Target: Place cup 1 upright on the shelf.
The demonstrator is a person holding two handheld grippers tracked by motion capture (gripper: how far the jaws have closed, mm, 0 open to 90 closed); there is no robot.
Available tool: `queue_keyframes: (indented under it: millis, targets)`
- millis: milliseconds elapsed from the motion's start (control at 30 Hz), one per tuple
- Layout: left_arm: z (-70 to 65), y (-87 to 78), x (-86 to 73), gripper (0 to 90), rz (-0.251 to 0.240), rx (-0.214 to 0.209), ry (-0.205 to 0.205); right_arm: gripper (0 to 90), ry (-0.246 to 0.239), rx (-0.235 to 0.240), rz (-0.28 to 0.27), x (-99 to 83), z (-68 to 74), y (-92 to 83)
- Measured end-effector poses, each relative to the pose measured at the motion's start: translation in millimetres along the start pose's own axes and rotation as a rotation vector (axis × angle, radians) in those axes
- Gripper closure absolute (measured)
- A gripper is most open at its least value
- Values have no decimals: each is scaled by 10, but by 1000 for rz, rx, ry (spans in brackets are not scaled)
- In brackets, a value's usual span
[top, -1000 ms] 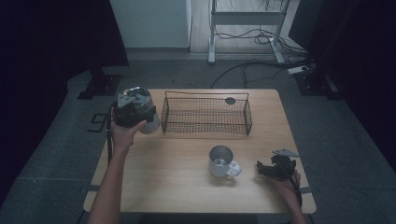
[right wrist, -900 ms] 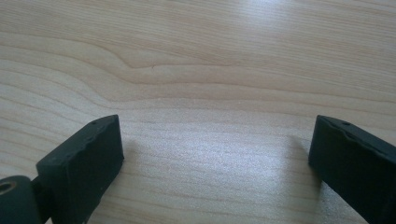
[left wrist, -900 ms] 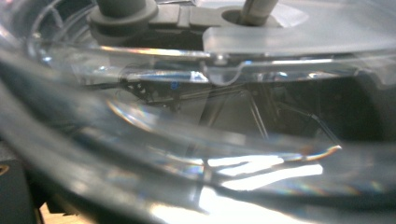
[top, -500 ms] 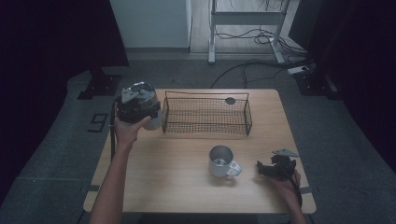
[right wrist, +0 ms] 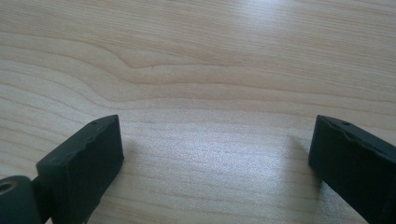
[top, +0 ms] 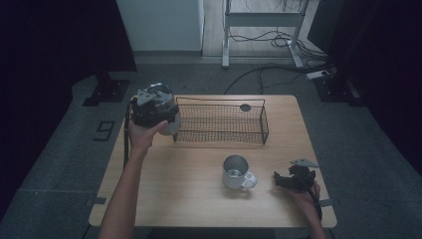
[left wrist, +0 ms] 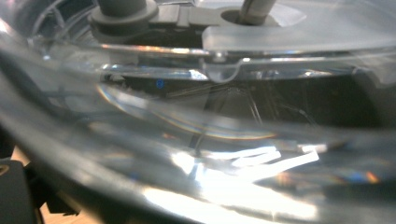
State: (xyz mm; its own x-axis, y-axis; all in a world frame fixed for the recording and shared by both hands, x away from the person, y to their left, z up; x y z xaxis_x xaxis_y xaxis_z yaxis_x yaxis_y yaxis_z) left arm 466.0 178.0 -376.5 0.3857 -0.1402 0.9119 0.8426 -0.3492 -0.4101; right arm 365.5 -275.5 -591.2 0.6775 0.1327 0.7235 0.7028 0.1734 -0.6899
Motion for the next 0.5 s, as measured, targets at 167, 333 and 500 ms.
queue_keyframes:
  millis: [167,333,500]
  targets:
    - [-43,20,31,41,-6,-8,3,28,0,0,0,0,0,0]
    - [-91,55,40,41,-3,-14,8,27,0,0,0,0,0,0]
    - [-136,99,40,41,4,-17,15,27,0,0,0,0,0,0]
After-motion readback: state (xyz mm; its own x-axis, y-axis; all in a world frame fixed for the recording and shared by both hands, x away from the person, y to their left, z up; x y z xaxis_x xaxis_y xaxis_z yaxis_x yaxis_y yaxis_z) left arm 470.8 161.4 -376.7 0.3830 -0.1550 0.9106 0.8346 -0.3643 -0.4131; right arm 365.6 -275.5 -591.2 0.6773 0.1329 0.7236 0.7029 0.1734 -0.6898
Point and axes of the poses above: each handheld gripper's, and its own axes: y roughly forward along the jaws, x roughly out of its top, z roughly to its left, the point moved 5 cm from there along y, roughly forward along the jaws, and after that the axes turned 1 degree about x, right-handed, at the moved point
